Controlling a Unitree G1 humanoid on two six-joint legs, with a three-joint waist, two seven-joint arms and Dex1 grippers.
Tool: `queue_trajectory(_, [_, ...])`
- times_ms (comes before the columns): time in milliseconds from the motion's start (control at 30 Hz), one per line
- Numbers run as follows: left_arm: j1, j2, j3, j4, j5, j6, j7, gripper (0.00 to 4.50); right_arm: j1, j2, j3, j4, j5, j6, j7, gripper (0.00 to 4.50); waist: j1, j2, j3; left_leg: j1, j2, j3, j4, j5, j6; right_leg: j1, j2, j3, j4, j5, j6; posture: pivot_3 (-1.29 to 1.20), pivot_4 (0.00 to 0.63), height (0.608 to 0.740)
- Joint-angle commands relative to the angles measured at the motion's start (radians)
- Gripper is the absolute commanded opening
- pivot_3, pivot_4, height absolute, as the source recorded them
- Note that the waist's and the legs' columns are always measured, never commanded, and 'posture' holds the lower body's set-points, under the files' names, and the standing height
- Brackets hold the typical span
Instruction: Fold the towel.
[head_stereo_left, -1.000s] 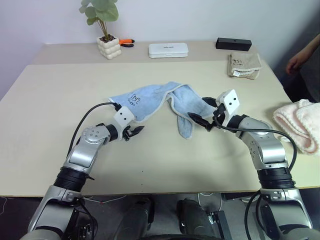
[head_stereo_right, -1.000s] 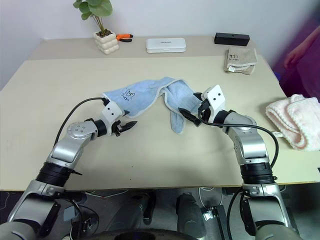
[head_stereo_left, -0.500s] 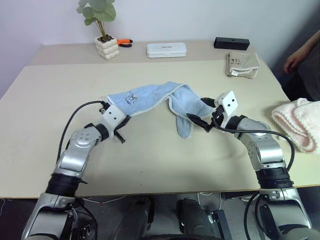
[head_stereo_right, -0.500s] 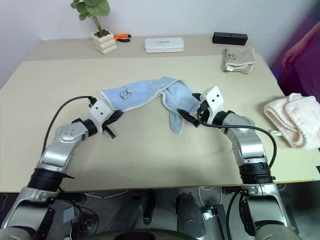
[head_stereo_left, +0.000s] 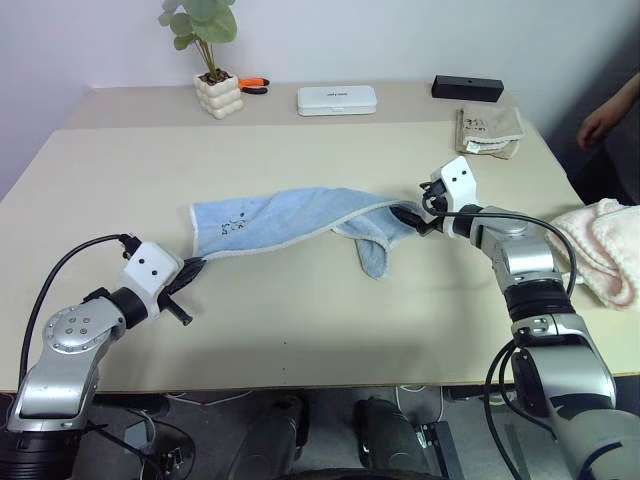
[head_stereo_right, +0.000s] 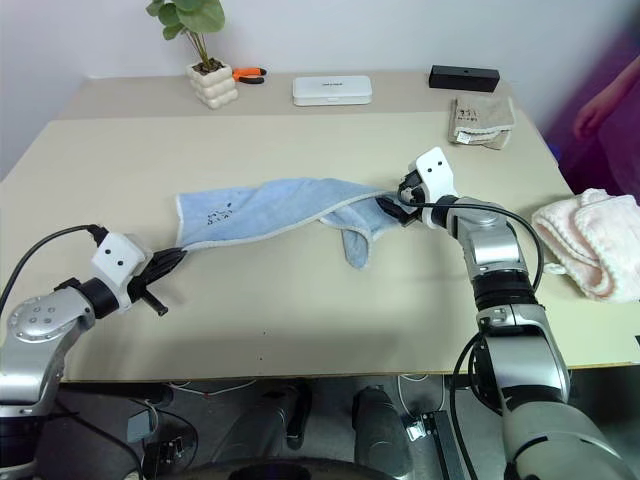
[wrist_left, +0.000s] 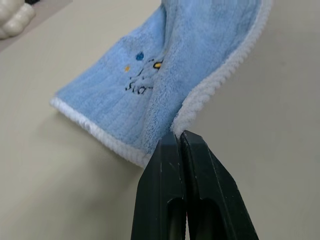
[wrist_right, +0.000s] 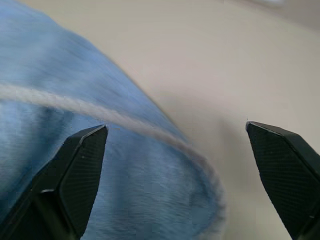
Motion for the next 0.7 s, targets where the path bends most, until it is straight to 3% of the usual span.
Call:
queue_trajectory(33, [-0.001,-0.002,0.021,-0.040,-0.011,0.004,0.015,0.04,-0.073,-0.008,0.002,0.099,-0.027,-0.033,0.013,4.50,-0.001,0.000,0.000,0.000,0.000,0.000,0.000,0.000,0.000,0.000,0.000,0.000,0.000,0.000,0.000,0.00,0.150,0.736])
queue_trajectory(133, [-0.001,-0.002,0.013,-0.048,-0.009,0.007,0.016,0.04,-0.113,0.001,0.005,0.186,-0.048,-0.049,-0.002,4.50,-0.005,0.000,0.000,0.000,0.000,0.000,0.000,0.000,0.000,0.000,0.001,0.000,0.001,0.000,0.000,0.00,0.150,0.736])
queue_trajectory(233, [-0.005,-0.001,0.004,-0.051,-0.009,0.008,0.013,0.00,-0.164,0.014,-0.002,0.291,-0.068,-0.043,-0.041,3.69,-0.007,0.000,0.000,0.000,0.001,0.000,0.000,0.000,-0.001,-0.001,0.001,0.001,0.001,0.000,-0.001,0.00,0.150,0.736])
queue_trajectory(467, [0.007,0.000,0.005,-0.042,-0.013,0.001,0.004,0.00,-0.184,0.016,-0.035,0.305,-0.047,-0.023,-0.019,0.19,-0.004,0.000,0.000,0.000,0.001,0.000,0.000,0.000,-0.001,-0.001,0.002,0.001,0.001,0.001,-0.001,0.00,0.150,0.736])
queue_trajectory(600, [-0.005,-0.009,0.019,-0.018,-0.012,-0.016,0.017,0.00,-0.184,-0.001,-0.042,0.268,-0.061,-0.074,-0.049,0.04,-0.004,0.000,0.000,0.000,0.001,0.000,0.000,0.000,-0.001,-0.001,0.002,0.001,0.001,0.001,-0.001,0.00,0.150,0.736])
queue_trajectory(700, [-0.119,-0.025,0.047,0.069,0.004,-0.043,0.087,0.00,-0.215,-0.031,-0.024,0.252,-0.118,-0.214,-0.125,0.04,0.000,0.002,0.001,0.000,0.001,0.000,0.000,0.001,-0.001,-0.001,0.002,0.000,0.001,0.001,-0.001,0.00,0.150,0.736])
